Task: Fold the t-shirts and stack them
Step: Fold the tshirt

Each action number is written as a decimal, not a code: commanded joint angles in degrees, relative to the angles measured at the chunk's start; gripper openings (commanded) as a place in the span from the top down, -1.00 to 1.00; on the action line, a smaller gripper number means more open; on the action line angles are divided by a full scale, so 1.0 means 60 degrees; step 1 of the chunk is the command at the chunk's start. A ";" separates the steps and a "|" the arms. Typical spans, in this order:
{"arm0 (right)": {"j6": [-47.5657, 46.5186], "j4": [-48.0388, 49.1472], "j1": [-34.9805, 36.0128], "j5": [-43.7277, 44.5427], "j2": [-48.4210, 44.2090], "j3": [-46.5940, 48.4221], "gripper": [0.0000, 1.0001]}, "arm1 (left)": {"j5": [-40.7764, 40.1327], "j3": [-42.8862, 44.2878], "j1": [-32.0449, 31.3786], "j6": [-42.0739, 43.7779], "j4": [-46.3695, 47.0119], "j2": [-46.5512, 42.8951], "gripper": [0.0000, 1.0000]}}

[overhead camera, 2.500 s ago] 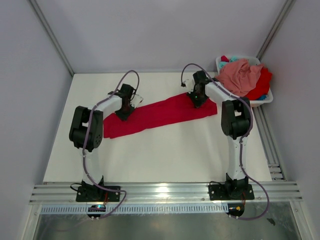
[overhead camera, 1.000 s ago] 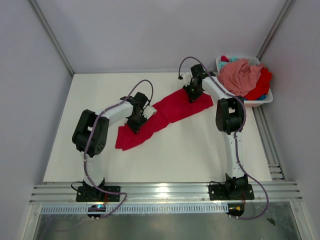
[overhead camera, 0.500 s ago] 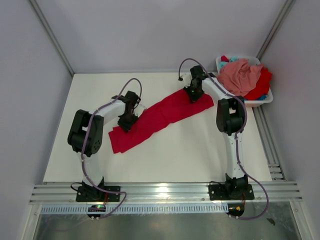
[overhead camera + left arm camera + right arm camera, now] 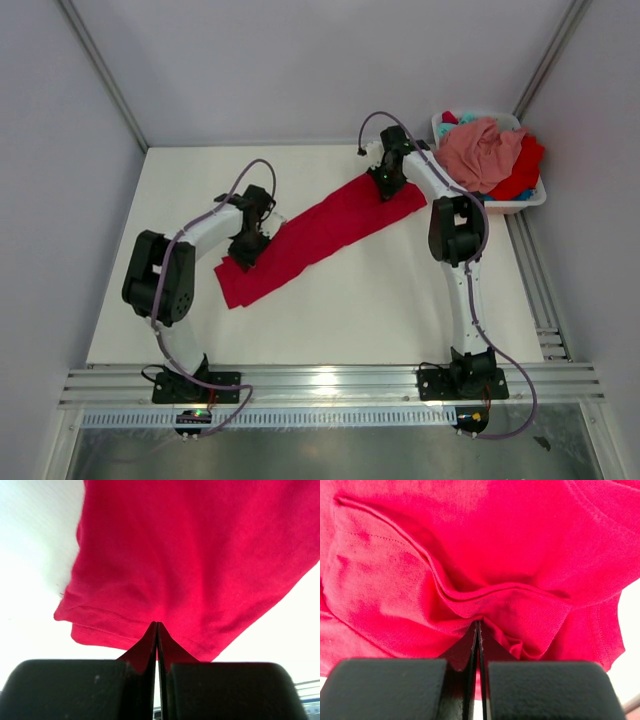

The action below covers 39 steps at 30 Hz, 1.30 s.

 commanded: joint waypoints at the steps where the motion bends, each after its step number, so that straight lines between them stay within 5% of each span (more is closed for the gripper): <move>1: 0.0241 -0.0053 0.0010 -0.0155 0.0293 0.0488 0.94 | 0.0289 -0.0246 -0.0032 -0.0143 -0.0311 -0.0529 1.00; 15: 0.0417 0.0211 0.0039 -0.0506 0.0264 0.0488 0.94 | 0.1710 -0.1490 -0.0017 0.0473 0.0890 -0.1452 1.00; 39: 0.0446 0.0650 0.0127 -0.0331 0.0396 0.0488 0.94 | 0.2105 -0.1521 -0.0017 0.0839 0.0963 -0.0031 1.00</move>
